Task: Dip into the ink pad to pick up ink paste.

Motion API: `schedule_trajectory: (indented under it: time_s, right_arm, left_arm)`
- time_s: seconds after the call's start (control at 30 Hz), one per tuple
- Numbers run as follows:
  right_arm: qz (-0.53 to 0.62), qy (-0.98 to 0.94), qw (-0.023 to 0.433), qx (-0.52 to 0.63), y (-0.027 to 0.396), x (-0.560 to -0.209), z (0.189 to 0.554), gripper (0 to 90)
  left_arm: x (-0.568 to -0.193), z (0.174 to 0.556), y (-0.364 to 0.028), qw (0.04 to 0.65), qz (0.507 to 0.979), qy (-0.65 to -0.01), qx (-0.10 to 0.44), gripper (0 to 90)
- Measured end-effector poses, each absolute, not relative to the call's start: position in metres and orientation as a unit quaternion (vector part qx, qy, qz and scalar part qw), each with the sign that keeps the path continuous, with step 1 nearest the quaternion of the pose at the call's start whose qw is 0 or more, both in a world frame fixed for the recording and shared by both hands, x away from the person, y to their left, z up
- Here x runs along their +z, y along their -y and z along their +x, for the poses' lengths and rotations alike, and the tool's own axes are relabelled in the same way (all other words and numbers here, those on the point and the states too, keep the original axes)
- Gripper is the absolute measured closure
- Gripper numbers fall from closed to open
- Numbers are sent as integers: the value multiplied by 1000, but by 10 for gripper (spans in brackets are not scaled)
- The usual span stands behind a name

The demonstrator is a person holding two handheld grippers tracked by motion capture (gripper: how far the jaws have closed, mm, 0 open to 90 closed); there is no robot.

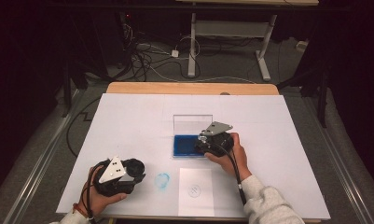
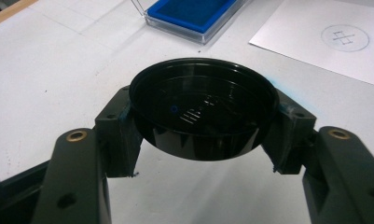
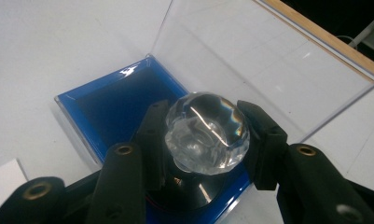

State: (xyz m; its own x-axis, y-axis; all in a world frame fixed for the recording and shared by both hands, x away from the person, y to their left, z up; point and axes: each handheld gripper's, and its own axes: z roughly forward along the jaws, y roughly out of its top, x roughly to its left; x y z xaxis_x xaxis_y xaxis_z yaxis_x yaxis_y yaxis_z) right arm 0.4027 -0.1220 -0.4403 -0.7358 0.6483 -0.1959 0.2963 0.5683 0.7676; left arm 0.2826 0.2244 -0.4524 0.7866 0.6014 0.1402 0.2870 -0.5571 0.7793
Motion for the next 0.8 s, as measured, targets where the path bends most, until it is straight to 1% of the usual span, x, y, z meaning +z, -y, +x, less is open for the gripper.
schedule_trajectory:
  time_s: [0.1, 0.5, 0.8]
  right_arm:
    - [284, -847, 232, 384, 127, -436, 403, 575]
    - [279, -821, 252, 430, 148, -400, 392, 575]
    - [270, -809, 258, 454, 161, -377, 380, 575]
  left_arm:
    - [-453, 284, -224, 394, 859, -259, 200, 370]
    - [-453, 284, -220, 384, 865, -254, 201, 370]
    - [-455, 286, -222, 381, 865, -257, 199, 370]
